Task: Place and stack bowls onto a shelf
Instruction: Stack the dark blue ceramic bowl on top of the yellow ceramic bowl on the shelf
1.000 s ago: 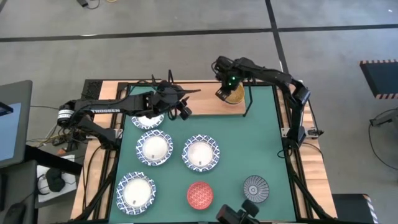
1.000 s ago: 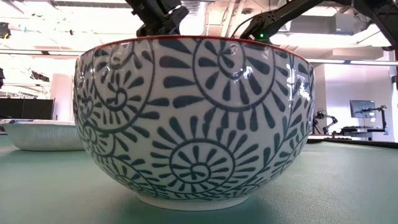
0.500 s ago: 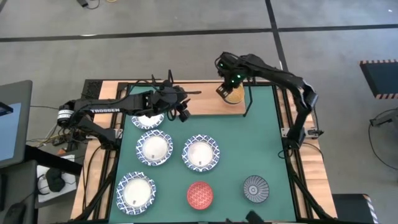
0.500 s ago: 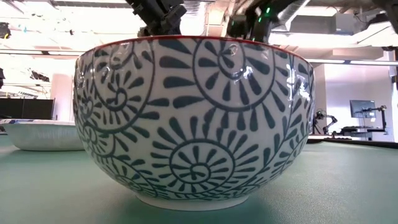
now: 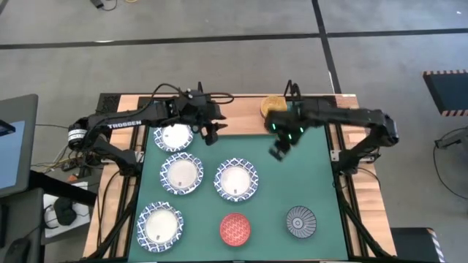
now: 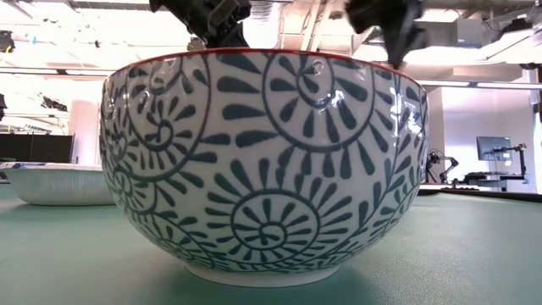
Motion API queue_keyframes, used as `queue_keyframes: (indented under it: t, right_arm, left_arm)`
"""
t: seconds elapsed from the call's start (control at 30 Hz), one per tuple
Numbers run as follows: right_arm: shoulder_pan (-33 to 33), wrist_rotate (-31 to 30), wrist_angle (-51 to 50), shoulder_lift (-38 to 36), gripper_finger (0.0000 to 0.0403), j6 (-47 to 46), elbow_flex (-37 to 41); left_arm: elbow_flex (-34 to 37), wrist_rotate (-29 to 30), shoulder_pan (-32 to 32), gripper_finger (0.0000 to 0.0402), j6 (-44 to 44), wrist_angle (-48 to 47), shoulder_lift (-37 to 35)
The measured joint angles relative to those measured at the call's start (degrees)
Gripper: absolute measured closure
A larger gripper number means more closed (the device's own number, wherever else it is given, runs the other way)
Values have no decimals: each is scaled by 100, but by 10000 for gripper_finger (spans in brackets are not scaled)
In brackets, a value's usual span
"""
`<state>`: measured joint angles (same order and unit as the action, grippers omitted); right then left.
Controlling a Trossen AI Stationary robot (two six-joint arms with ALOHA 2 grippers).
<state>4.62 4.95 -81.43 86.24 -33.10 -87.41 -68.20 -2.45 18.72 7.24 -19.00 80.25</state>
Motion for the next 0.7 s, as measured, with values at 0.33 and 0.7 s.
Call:
queue_keyframes:
  t: [0.33,0.7]
  right_arm:
    - [-2314,1249,1826,-641,237,-1689,2289]
    - [-3571,710,3251,138,237,-2383,3110]
  left_arm:
    - [7,-203,-38,278,65,70,220]
    - [7,-287,-46,278,47,0,295]
